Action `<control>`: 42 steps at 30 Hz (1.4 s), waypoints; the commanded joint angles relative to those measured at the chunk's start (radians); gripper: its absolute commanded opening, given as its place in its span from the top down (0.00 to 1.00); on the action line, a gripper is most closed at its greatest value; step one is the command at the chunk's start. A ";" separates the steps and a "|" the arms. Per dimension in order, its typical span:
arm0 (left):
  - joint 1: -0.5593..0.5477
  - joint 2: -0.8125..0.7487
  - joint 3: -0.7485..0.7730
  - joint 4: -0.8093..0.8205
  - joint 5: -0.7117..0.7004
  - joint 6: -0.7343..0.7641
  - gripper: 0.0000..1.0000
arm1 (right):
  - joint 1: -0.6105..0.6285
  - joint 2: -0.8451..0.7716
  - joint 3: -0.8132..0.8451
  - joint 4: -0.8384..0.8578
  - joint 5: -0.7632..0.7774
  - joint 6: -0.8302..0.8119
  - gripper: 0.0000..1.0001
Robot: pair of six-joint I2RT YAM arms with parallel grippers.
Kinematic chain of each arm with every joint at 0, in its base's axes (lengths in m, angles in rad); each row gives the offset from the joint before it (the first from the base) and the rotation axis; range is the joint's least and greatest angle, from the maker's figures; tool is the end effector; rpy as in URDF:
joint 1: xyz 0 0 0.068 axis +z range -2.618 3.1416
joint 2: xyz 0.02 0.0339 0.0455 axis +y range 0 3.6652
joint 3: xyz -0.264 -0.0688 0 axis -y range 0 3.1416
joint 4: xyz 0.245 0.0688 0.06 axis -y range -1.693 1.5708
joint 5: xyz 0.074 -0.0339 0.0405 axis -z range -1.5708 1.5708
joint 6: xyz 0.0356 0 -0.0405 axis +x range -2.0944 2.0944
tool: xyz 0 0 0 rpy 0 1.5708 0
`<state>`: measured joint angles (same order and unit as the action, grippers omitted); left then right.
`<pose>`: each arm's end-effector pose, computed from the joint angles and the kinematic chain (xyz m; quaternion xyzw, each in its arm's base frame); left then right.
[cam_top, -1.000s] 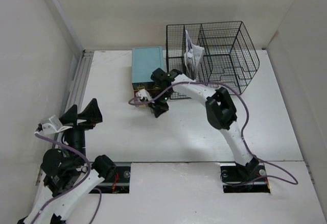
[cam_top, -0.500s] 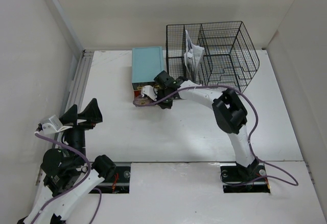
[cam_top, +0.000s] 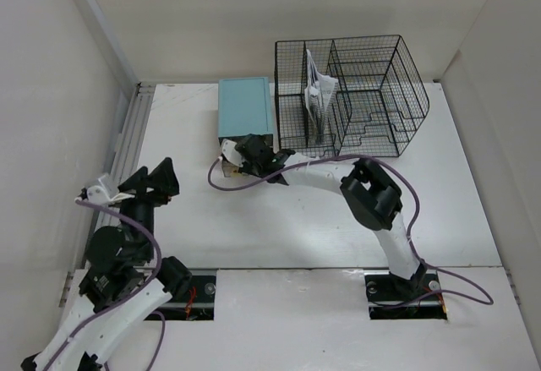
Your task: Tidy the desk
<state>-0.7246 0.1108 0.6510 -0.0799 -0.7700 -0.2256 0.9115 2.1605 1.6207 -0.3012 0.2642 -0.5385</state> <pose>0.0359 0.0013 0.3644 -0.1886 0.5522 -0.1842 0.7909 0.3014 0.3738 0.1777 -0.5789 0.7243 -0.0553 0.3704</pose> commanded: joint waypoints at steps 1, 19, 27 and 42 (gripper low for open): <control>0.002 0.090 0.035 -0.040 0.037 -0.234 0.35 | 0.000 -0.005 0.001 0.163 0.249 0.054 1.00; 0.011 0.000 -0.483 0.256 0.281 -0.989 1.00 | -0.177 -0.385 0.067 -0.114 -0.614 0.084 1.00; 0.094 0.335 -0.646 0.633 0.360 -1.115 1.00 | -0.316 -0.508 0.042 -0.136 -1.068 0.084 0.96; 0.324 0.926 -0.505 0.881 0.549 -1.077 1.00 | -0.392 -0.590 -0.004 -0.116 -1.168 0.118 0.96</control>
<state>-0.4377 1.0134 0.0856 0.6991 -0.2481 -1.3296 0.5335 1.6222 1.6192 -0.4423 -0.8440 -0.4366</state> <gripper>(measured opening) 0.006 0.038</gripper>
